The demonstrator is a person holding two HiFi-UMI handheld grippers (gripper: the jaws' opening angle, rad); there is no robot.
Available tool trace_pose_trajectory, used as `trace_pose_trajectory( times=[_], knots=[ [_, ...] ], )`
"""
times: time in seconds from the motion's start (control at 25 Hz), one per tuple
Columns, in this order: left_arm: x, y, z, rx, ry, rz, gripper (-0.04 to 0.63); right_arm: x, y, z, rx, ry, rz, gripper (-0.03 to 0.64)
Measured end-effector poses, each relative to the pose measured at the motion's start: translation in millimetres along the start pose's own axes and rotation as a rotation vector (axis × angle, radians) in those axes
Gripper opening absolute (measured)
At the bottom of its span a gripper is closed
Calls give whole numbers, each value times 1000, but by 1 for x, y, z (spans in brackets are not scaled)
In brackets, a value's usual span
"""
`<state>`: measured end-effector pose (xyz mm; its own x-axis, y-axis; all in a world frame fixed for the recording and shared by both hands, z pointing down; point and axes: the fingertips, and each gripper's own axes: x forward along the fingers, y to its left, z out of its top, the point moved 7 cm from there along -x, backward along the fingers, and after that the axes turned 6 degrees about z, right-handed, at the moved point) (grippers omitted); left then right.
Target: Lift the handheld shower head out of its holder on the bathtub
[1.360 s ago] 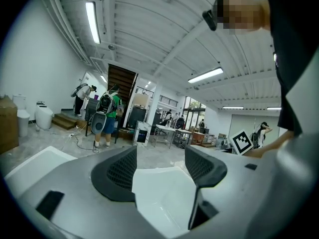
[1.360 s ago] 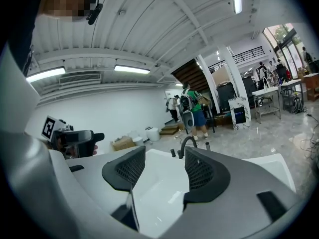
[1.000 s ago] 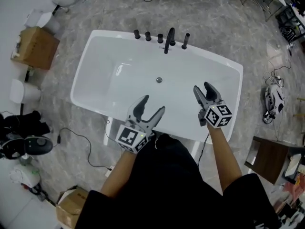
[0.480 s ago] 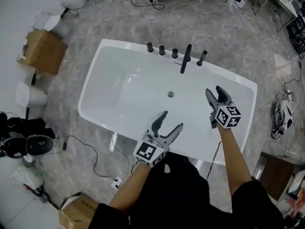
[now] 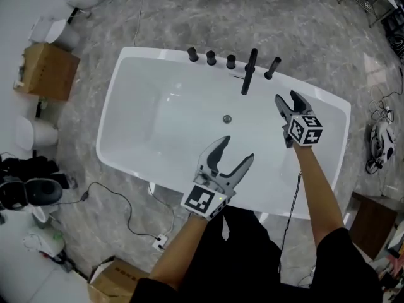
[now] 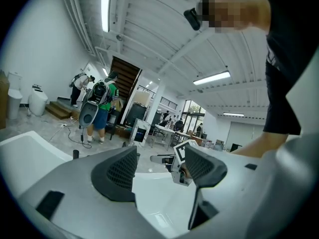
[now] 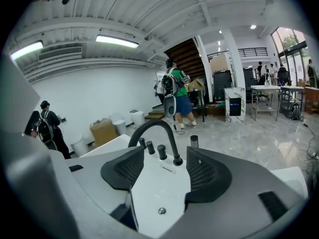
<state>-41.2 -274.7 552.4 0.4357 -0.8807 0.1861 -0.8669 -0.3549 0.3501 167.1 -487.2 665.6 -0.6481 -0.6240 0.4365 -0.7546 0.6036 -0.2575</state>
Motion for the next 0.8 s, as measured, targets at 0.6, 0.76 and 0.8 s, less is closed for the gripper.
trace_pose_trajectory(
  times=[0.6, 0.76, 0.8],
  knots=[
    [52, 37, -31, -16, -23, -6, 279, 102, -70, -27, -144, 22, -113, 233],
    [61, 43, -42, -7, -32, -3, 279, 124, -90, -43, -148, 36, -121, 232],
    [62, 44, -46, -12, -36, 0, 279, 129, -95, -48, -156, 42, -128, 232]
  ],
)
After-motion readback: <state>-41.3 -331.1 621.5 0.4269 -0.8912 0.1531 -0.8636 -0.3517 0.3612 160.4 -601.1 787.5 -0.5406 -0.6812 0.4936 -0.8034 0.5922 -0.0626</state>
